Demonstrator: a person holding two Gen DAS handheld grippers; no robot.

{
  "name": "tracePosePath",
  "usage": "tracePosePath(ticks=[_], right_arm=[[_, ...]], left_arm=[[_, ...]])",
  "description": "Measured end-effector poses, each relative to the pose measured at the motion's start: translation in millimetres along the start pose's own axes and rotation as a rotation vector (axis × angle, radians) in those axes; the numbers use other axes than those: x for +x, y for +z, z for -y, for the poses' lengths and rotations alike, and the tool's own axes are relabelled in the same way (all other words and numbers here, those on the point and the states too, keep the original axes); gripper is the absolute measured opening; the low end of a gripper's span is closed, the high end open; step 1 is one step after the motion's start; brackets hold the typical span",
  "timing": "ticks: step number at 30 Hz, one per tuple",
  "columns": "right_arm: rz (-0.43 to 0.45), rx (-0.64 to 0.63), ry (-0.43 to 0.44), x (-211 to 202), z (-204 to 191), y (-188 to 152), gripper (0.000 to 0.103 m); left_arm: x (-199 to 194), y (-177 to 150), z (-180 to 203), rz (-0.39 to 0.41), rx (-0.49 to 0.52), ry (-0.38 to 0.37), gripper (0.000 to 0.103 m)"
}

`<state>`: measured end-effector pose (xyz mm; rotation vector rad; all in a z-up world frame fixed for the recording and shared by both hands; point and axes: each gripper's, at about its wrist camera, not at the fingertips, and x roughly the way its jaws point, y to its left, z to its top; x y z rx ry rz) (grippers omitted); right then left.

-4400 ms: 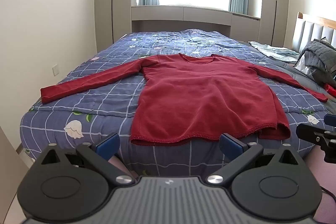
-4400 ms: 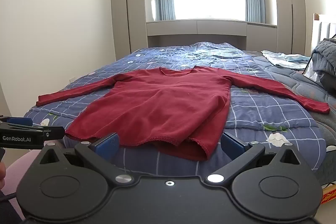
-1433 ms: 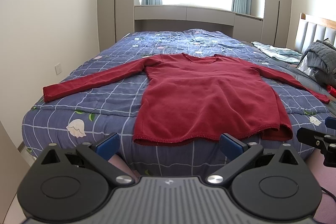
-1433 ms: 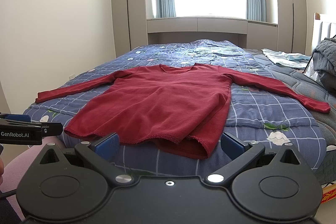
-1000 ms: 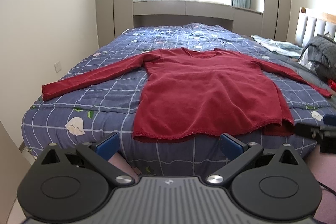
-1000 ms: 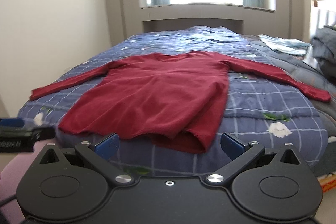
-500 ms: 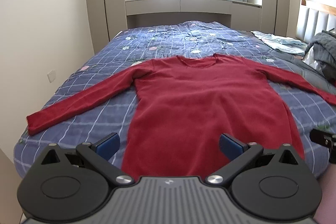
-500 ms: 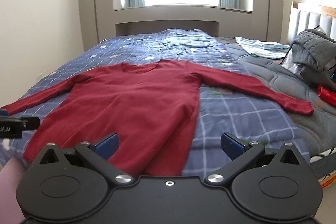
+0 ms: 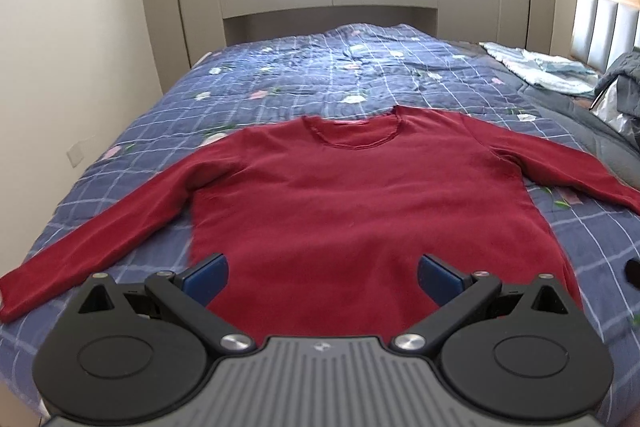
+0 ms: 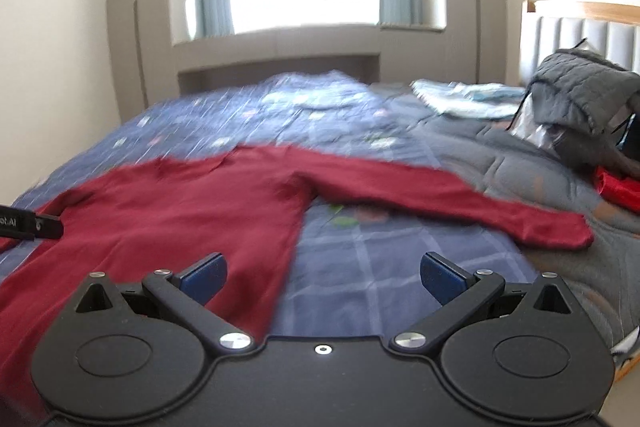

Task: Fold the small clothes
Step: 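Move both tools toward the red sweater's sleeves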

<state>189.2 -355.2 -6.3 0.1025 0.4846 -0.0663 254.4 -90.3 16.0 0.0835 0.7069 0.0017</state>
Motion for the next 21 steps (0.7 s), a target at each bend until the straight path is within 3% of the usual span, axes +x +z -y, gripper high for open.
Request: tracePosePath(ticks=[5, 9, 15, 21], right_arm=[[0.008, 0.159, 0.005, 34.2, 62.3, 6.7, 0.103], [-0.020, 0.203, -0.008, 59.1, 101.6, 11.2, 0.103], [-0.107, 0.326, -0.132, 95.4, 155.0, 12.5, 0.103], [-0.106, 0.514, -0.275, 113.8, 211.1, 5.3, 0.103]], left_arm=[[37.7, 23.4, 31.0, -0.009, 0.020, -0.020, 0.103], [71.7, 42.1, 55.2, -0.017, 0.050, -0.043, 0.103], [117.2, 57.7, 82.4, -0.012, 0.081, -0.068, 0.103], [147.3, 56.1, 102.2, 0.005, 0.102, -0.099, 0.103]])
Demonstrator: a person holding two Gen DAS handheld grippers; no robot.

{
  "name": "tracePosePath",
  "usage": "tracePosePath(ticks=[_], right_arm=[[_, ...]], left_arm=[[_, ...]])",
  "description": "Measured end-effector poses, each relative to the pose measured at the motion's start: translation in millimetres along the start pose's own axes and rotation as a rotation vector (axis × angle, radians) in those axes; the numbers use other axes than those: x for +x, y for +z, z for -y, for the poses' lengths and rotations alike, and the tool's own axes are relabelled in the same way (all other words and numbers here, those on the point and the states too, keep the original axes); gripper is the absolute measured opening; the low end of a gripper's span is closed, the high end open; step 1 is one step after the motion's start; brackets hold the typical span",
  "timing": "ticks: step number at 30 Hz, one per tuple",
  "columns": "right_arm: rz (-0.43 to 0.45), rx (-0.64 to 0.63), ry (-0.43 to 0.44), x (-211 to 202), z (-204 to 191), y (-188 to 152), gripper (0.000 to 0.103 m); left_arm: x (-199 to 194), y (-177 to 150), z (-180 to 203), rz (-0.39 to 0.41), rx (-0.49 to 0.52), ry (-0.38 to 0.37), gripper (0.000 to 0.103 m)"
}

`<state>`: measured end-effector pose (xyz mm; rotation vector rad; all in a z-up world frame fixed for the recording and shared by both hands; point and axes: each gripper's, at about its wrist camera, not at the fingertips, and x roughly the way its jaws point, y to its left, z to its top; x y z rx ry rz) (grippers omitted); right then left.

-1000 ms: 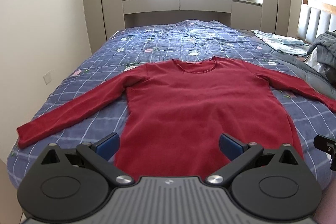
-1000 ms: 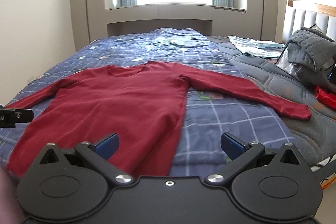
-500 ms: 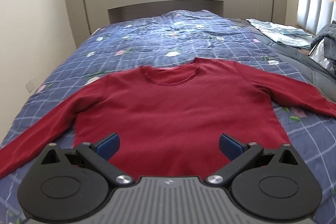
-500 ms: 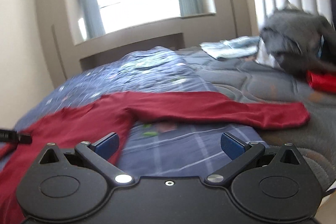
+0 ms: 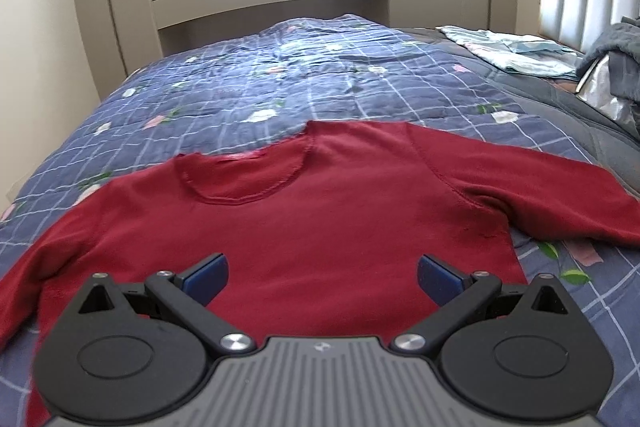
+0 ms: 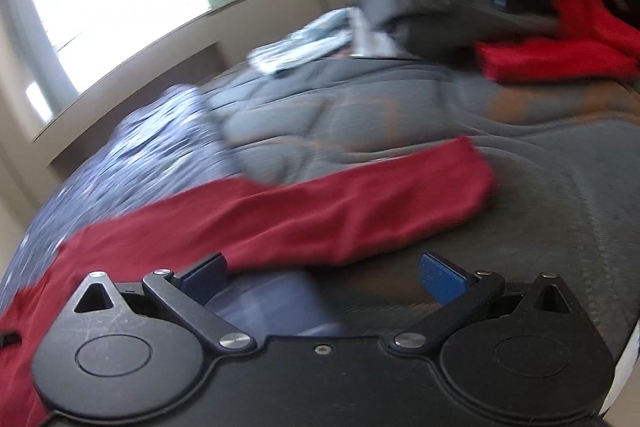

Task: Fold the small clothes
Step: 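Move both tools toward the red sweater's sleeves, then grasp the sweater sleeve cuff with the right gripper and lift it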

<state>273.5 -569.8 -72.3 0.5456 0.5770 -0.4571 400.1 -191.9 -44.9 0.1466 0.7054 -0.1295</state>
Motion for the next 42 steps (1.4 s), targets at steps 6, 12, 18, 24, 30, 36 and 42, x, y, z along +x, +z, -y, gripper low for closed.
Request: tracePosePath(ticks=[6, 12, 18, 24, 30, 36, 42], right_arm=[[0.040, 0.228, -0.047, 10.7, 37.5, 10.4, 0.102], [0.091, 0.323, -0.139, 22.1, 45.6, 18.3, 0.077], [0.080, 0.406, -0.226, 26.2, 49.9, 28.4, 0.015], [0.154, 0.246, -0.152, 4.2, 4.2, 55.7, 0.006], [0.249, -0.003, 0.062, -20.1, -105.5, 88.3, 0.006], [0.261, -0.274, 0.338, -28.3, -254.7, 79.9, 0.006], [0.197, -0.497, 0.587, -29.6, -385.0, 15.8, 0.006]], left_arm=[[20.6, -16.0, 11.4, -0.047, 0.046, -0.018, 0.103], [15.0, -15.8, 5.8, -0.048, 0.031, -0.032, 0.103], [-2.5, -4.6, -1.9, -0.064, 0.094, 0.063, 0.103], [-24.1, 3.9, -34.6, -0.094, 0.033, 0.038, 0.103], [-54.6, 6.5, -81.5, -0.062, -0.063, 0.010, 0.103], [-78.0, 2.6, -135.3, -0.030, -0.144, 0.052, 0.103], [-97.0, -5.5, -206.1, 0.000, -0.270, 0.152, 0.103]])
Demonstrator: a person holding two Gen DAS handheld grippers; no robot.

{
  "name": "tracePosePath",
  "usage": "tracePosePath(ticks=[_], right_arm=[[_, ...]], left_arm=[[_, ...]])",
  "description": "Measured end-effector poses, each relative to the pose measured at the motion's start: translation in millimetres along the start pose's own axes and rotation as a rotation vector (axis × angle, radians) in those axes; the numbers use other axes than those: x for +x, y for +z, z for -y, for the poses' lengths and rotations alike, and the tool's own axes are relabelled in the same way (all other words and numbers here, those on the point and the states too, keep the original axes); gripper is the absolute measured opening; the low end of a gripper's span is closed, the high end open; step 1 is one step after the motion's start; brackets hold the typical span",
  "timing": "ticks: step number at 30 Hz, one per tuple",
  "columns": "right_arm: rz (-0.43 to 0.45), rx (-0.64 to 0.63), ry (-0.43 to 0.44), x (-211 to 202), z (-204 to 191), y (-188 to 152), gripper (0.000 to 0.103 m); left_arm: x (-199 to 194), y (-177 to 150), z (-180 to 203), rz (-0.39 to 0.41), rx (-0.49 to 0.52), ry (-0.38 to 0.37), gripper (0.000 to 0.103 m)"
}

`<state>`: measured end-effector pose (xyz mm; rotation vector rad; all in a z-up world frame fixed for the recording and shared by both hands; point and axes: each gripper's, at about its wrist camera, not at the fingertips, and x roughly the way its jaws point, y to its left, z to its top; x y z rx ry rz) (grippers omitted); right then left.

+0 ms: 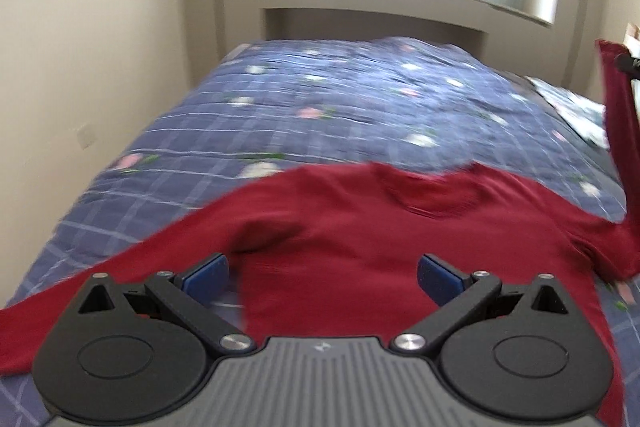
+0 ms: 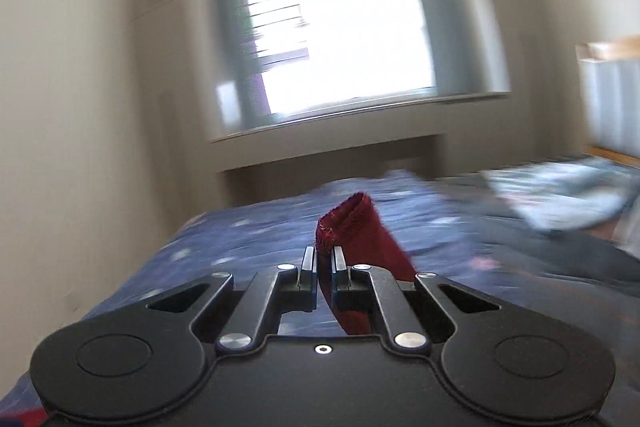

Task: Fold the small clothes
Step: 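Grasp the sweater sleeve cuff with the right gripper and lift it, then carry the sleeve across the sweater body with the right gripper and release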

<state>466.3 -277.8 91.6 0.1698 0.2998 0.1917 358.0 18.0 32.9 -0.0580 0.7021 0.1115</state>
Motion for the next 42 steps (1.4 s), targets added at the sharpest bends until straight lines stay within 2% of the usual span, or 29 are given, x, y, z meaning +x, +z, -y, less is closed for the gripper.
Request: tracePosePath(ticks=[5, 7, 11, 14, 15, 16, 17, 18, 19, 20, 23, 26, 30, 34, 36, 40, 42], right_arm=[[-0.108, -0.069, 0.151, 45.2, -79.5, -43.1, 0.006], [-0.193, -0.081, 0.198, 66.4, -105.6, -72.6, 0.006], [-0.326, -0.130, 0.237, 90.5, -144.6, -129.1, 0.006], [-0.401, -0.151, 0.250, 106.7, -151.2, -154.9, 0.009], [-0.429, -0.143, 0.254, 110.4, -150.6, -161.1, 0.014], [-0.445, -0.130, 0.259, 112.0, -146.9, -164.3, 0.024], [-0.463, -0.109, 0.279, 112.0, -143.3, -165.6, 0.043], [-0.468, -0.093, 0.299, 108.8, -140.8, -164.0, 0.051], [-0.464, -0.086, 0.314, 102.0, -139.8, -157.7, 0.072], [-0.454, -0.082, 0.329, 92.7, -133.4, -150.7, 0.084], [-0.416, -0.110, 0.346, 65.5, -107.1, -133.8, 0.097], [-0.340, -0.173, 0.245, 38.6, -64.7, -119.2, 0.102], [-0.272, -0.273, -0.019, 25.2, -3.7, -114.1, 0.102], [-0.267, -0.303, -0.262, 33.4, 57.1, -119.5, 0.102], [-0.277, -0.270, -0.312, 41.4, 81.1, -122.5, 0.102], [-0.281, -0.265, -0.348, 60.7, 107.6, -132.1, 0.102], [-0.305, -0.274, -0.358, 70.4, 114.4, -134.6, 0.102]], left_arm=[[-0.9, 1.9, -56.3, 0.018, -0.104, 0.089, 0.103], [1.4, -0.1, -75.6, 0.010, -0.136, 0.127, 0.103], [4.5, -7.4, -100.0, 0.007, -0.148, 0.174, 0.103], [12.1, -12.3, -107.7, -0.002, -0.137, 0.196, 0.103], [16.0, -12.8, -108.2, -0.006, -0.135, 0.196, 0.103], [18.5, -13.7, -106.3, -0.009, -0.135, 0.196, 0.103], [22.3, -13.9, -105.8, -0.011, -0.138, 0.188, 0.103], [25.9, -13.6, -104.0, -0.012, -0.144, 0.178, 0.103], [30.3, -13.3, -102.5, -0.013, -0.150, 0.169, 0.103], [34.0, -12.8, -100.2, -0.014, -0.157, 0.158, 0.103], [45.7, -9.8, -89.9, -0.007, -0.175, 0.114, 0.103], [61.7, -5.0, -71.3, 0.004, -0.167, 0.060, 0.103], [91.5, 0.3, -32.6, 0.034, -0.113, -0.018, 0.103], [127.4, 4.0, 2.4, 0.048, -0.059, -0.027, 0.103], [145.5, 4.7, 15.7, 0.041, -0.041, -0.006, 0.103], [170.2, 2.1, 26.6, 0.063, -0.030, 0.062, 0.103], [178.2, 0.1, 25.6, 0.042, -0.037, 0.101, 0.103]])
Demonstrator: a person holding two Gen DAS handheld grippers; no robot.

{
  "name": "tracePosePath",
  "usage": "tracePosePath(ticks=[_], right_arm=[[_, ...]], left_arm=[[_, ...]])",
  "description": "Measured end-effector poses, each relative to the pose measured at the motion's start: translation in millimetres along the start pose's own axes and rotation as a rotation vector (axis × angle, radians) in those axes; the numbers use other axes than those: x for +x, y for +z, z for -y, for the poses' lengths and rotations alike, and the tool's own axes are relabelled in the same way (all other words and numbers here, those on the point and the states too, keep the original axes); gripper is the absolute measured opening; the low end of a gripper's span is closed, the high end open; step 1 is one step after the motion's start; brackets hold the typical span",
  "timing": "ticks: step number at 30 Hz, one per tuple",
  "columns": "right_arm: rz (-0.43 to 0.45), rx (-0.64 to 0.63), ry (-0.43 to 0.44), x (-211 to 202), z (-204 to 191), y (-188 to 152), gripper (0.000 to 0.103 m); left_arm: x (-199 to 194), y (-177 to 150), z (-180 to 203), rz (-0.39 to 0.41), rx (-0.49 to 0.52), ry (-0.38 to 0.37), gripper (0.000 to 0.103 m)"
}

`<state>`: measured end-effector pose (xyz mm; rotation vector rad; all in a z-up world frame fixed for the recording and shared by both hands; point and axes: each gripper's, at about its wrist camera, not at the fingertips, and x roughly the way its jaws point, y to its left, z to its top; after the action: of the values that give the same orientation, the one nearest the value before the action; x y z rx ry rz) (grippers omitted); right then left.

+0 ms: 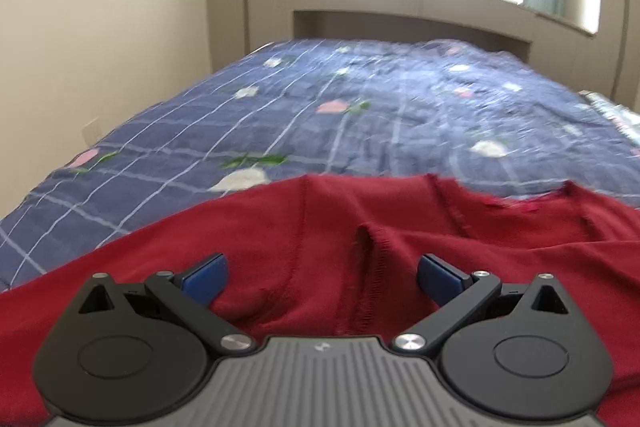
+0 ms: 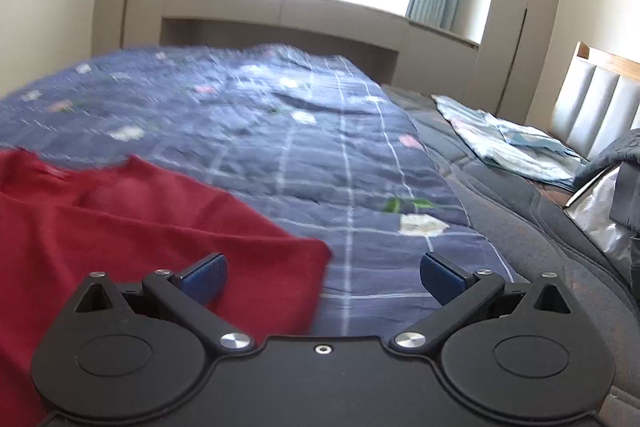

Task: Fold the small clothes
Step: 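Carry the sleeve across the sweater body with the right gripper and release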

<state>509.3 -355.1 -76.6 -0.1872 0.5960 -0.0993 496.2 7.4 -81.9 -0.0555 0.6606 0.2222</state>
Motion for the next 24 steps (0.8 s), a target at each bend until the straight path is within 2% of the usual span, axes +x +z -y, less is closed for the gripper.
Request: tracePosePath(ticks=[2, 5, 8, 10, 13, 15, 19, 22, 24], right_arm=[[-0.004, 0.001, -0.005, 6.2, 6.6, -1.9, 0.102], [-0.002, -0.007, -0.076, 15.0, 17.7, -3.0, 0.102], [-0.005, 0.034, -0.119, 0.4, 31.8, -7.8, 0.102], [0.005, 0.068, -0.076, -19.0, 37.2, -15.1, 0.102], [0.030, 0.061, 0.056, -60.6, 29.9, -33.6, 0.102], [0.062, 0.005, 0.132, -86.6, 17.1, -47.0, 0.102], [0.092, -0.153, 0.182, -109.1, -15.9, -64.6, 0.102], [0.089, -0.276, 0.109, -104.1, -42.3, -68.1, 0.102], [0.096, -0.314, 0.071, -101.1, -54.5, -66.5, 0.102]], left_arm=[[7.2, -3.8, -3.4, -0.016, -0.020, 0.009, 0.103], [8.2, -11.4, -2.9, 0.004, -0.020, 0.017, 0.103], [7.3, -15.1, -1.7, 0.019, -0.014, 0.023, 0.103], [6.8, -15.9, -3.1, 0.025, -0.019, 0.018, 0.103], [7.3, -14.8, -3.3, 0.028, -0.022, 0.016, 0.103], [6.9, -15.2, -3.0, 0.030, -0.021, 0.017, 0.103], [6.5, -15.4, -3.1, 0.032, -0.022, 0.015, 0.103], [6.5, -15.5, -3.2, 0.032, -0.023, 0.013, 0.103], [6.4, -15.7, -3.1, 0.033, -0.024, 0.013, 0.103]])
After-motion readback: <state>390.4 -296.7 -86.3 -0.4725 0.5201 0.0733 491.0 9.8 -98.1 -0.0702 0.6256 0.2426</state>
